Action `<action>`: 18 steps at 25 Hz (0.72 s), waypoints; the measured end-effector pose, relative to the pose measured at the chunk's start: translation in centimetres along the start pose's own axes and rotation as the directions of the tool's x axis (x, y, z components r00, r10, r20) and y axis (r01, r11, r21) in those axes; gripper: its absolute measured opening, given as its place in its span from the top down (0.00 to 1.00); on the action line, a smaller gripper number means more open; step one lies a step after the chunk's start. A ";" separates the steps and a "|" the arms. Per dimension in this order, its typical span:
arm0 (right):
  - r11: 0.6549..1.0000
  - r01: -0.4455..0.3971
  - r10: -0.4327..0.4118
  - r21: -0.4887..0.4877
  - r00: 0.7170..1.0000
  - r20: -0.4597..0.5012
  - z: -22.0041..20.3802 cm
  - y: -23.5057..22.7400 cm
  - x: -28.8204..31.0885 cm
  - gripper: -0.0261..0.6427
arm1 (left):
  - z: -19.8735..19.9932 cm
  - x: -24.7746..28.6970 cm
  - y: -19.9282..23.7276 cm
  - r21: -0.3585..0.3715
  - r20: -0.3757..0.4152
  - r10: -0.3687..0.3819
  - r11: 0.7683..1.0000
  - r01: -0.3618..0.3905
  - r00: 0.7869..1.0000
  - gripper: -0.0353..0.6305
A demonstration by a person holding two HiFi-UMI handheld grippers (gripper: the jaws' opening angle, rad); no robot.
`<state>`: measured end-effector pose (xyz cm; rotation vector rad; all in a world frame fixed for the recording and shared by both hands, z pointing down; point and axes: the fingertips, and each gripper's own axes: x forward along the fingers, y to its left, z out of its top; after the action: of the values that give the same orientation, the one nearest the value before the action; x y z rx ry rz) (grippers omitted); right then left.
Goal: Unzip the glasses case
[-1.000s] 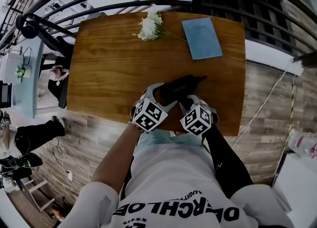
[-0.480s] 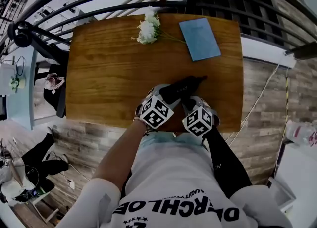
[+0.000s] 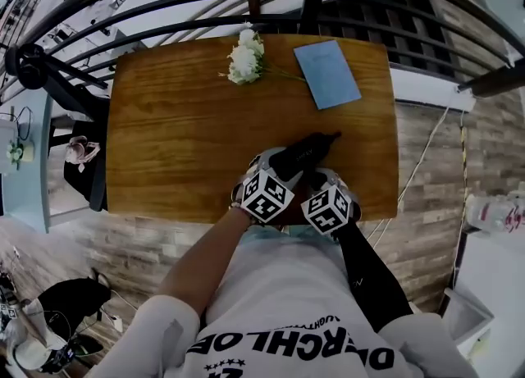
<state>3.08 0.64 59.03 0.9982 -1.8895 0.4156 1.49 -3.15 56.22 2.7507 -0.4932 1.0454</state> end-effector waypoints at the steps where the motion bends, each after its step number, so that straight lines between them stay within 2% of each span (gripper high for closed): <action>1: 1.000 0.004 -0.004 0.003 1.000 0.002 0.0 0.0 0.0 0.92 | 0.0 0.0 0.0 -0.001 0.003 -0.002 1.000 0.002 1.000 0.56; 6: 1.000 0.018 -0.018 0.022 1.000 0.007 -0.2 -0.4 0.1 0.92 | 0.1 0.2 0.0 0.014 0.004 0.001 1.000 -0.001 1.000 0.56; 18: 0.998 0.062 -0.062 -0.022 0.998 -0.018 -0.6 -1.3 -0.3 0.92 | 0.1 0.2 -0.1 0.042 -0.010 -0.001 0.999 0.002 1.000 0.56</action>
<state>4.48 0.37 58.89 1.0325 -1.8375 0.3667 1.70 -3.10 56.26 2.7806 -0.4730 1.0810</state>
